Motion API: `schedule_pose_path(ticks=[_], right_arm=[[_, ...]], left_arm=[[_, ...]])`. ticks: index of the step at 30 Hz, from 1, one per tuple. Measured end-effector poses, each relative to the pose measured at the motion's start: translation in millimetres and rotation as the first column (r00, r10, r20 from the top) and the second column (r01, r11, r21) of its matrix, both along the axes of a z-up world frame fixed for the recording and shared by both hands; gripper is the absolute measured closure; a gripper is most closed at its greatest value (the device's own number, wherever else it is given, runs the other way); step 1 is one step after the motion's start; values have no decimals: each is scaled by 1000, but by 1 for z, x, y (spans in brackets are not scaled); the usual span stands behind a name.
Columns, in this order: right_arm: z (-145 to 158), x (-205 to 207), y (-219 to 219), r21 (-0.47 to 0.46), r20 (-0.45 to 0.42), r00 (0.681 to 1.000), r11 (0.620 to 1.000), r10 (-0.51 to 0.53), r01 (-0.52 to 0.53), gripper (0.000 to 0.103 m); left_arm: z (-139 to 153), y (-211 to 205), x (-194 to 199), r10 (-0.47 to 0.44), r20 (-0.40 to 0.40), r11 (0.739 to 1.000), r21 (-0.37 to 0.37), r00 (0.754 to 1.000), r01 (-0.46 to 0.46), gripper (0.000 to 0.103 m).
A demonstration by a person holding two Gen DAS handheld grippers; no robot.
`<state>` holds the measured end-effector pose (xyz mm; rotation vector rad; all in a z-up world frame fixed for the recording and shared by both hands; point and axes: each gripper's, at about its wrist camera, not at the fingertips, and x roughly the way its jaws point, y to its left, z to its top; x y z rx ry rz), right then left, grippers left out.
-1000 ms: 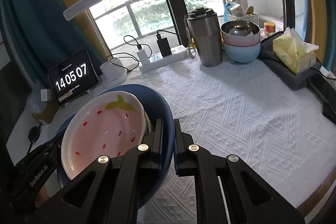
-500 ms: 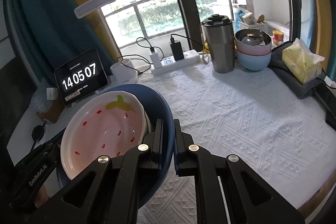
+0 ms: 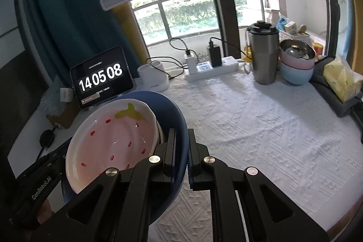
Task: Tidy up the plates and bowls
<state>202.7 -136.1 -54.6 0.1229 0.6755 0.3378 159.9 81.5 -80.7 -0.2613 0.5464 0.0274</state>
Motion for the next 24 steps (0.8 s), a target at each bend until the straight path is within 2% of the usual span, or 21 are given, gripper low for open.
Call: schedule_pose_path(ticks=[24], right_arm=[[-10, 18, 82, -31, -39, 996, 996, 85, -86, 93]], left_arm=[[-15, 71, -2, 96, -22, 995, -30, 995, -96, 96]])
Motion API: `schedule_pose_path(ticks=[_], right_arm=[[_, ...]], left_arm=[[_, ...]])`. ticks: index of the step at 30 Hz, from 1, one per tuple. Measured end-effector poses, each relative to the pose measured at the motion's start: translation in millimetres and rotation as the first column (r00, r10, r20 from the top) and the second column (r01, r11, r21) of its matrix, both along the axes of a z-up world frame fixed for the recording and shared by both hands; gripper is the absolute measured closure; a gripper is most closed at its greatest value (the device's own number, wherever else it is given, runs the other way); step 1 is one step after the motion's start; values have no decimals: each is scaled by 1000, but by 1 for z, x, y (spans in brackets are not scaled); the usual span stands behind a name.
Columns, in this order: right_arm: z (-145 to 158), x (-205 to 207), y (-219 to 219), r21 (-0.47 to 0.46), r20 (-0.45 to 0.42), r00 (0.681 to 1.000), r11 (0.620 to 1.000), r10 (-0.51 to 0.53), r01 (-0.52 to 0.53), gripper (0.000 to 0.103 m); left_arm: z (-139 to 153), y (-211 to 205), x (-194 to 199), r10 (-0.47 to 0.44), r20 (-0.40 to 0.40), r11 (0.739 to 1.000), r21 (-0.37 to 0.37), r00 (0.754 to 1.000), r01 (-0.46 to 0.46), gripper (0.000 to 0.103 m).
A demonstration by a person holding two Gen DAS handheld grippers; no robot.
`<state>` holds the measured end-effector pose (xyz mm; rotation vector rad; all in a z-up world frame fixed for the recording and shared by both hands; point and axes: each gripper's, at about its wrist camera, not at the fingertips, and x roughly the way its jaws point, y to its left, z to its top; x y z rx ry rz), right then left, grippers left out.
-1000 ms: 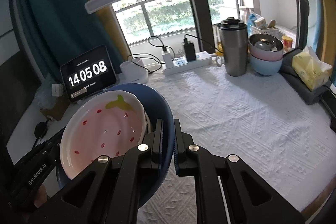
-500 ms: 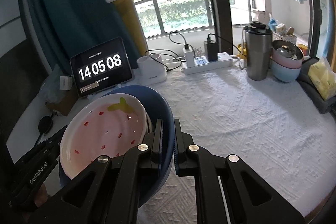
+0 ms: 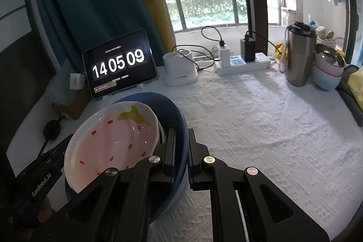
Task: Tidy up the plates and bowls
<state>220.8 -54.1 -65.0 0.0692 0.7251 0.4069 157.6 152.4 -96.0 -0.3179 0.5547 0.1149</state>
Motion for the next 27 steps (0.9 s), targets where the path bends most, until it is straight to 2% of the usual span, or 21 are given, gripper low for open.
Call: schedule_pose_path(ticks=[14, 21, 27], right_arm=[[-20, 20, 29, -1, -53, 998, 1000, 31, -31, 93], [-28, 28, 34, -8, -64, 998, 1000, 26, -27, 93], [-36, 29, 36, -23, -70, 997, 1000, 18, -20, 93]], left_arm=[[-13, 24, 12, 34, -31, 999, -6, 999, -34, 96], [-10, 26, 17, 41, -15, 999, 23, 999, -41, 96], [-11, 20, 19, 53, -12, 994, 92, 999, -52, 96]])
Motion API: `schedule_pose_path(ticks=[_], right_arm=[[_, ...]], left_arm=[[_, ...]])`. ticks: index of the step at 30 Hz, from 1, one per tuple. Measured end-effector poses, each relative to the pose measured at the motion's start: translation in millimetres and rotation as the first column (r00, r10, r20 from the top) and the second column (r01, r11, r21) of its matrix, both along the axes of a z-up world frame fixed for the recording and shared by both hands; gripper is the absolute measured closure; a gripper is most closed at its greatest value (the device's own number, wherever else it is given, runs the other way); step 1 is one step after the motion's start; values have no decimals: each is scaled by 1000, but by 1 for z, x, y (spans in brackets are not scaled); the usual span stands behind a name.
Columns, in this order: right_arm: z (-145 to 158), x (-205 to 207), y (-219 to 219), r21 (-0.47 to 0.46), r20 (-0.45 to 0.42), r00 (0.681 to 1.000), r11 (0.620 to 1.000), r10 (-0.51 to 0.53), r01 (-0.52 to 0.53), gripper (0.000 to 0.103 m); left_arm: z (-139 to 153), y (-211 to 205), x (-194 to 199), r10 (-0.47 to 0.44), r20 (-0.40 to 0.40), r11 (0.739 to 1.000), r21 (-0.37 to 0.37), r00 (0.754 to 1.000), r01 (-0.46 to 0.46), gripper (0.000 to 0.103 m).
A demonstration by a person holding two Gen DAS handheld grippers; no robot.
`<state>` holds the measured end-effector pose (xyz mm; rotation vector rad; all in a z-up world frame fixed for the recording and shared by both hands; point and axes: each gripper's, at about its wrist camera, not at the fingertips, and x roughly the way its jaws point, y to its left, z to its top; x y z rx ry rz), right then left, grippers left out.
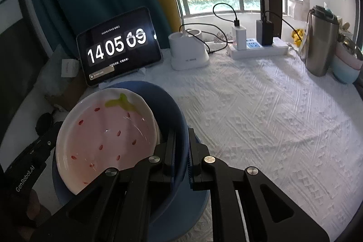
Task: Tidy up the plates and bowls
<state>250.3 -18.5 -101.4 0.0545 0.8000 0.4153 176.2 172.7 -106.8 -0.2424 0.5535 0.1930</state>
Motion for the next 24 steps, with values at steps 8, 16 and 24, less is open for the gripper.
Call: schedule_pose_path(ticks=[8, 16, 24], right_arm=[[-2, -2, 3, -25, 12, 1000, 1000, -11, 11, 91], [-1, -3, -1, -32, 0, 1000, 999, -24, 24, 89], [0, -8, -3, -64, 5, 999, 997, -36, 36, 76]], left_arm=[[-3, -6, -1, 16, 5, 999, 36, 1000, -17, 88], [-3, -7, -2, 15, -18, 999, 38, 1000, -14, 88], [1, -9, -7, 30, -10, 998, 55, 1000, -29, 84]])
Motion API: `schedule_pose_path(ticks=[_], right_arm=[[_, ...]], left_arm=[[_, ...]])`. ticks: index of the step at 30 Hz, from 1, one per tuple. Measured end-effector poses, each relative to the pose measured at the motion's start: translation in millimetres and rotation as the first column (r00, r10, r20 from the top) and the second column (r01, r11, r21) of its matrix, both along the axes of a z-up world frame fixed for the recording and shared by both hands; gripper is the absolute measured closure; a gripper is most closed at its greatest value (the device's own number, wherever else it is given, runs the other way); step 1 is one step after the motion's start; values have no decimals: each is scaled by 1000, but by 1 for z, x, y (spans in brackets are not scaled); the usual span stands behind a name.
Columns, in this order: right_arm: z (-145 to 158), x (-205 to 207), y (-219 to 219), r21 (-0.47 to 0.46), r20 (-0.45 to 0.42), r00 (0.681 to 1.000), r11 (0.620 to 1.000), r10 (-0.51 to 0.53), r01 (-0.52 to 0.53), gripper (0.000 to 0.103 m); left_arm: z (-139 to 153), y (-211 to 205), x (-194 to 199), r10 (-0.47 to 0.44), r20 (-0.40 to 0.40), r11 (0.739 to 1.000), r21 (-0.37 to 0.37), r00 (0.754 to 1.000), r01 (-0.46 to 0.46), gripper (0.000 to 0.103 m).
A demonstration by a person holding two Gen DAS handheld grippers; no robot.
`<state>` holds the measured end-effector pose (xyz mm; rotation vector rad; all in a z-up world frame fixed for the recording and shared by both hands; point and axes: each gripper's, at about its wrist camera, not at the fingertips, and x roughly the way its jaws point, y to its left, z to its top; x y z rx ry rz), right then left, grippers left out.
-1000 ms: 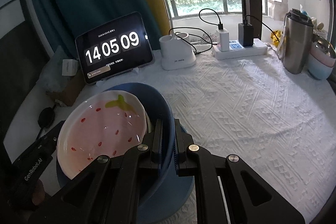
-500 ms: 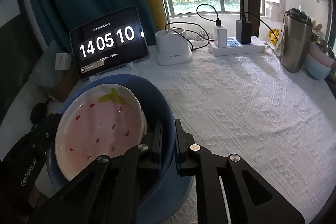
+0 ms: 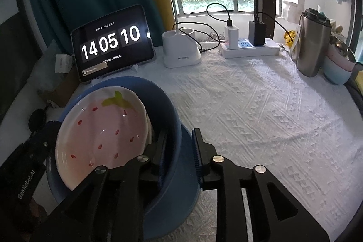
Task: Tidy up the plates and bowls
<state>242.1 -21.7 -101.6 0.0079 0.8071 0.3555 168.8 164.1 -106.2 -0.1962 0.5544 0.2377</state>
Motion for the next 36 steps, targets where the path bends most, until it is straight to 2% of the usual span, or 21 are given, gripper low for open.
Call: schedule_pose_path(ticks=[3, 5, 6, 7, 12, 17, 19, 28, 36], right_arm=[[0, -1, -3, 2, -7, 1000, 1000, -5, 5, 72], [1, -3, -4, -1, -2, 1000, 1000, -4, 4, 71], [2, -4, -4, -11, 9, 1000, 1000, 1, -1, 70], [3, -6, -4, -18, 17, 1000, 1000, 5, -4, 70], [6, -13, -6, -33, 33, 999, 999, 15, -14, 64], [9, -22, -11, -38, 40, 999, 999, 25, -24, 50], [10, -27, -12, -39, 49, 999, 999, 24, -22, 48], [16, -50, -17, -37, 74, 996, 998, 52, -49, 46], [20, -70, -30, -29, 119, 992, 999, 32, -29, 46]], left_arm=[[2, -1, -3, 15, 2, 1000, 14, 1000, -15, 78], [4, -6, -7, 24, 14, 998, 55, 1000, -25, 70], [5, -8, -9, 25, 21, 997, 71, 999, -27, 59], [6, -10, -11, 21, 29, 997, 77, 999, -23, 55], [8, -16, -19, 10, 37, 997, 72, 999, -12, 51], [11, -18, -30, 19, 52, 998, 63, 998, -22, 43], [12, -18, -36, 27, 67, 998, 57, 997, -31, 33], [16, -29, -58, 31, 92, 997, 72, 995, -37, 15], [16, -41, -78, 25, 113, 997, 73, 993, -34, 11]])
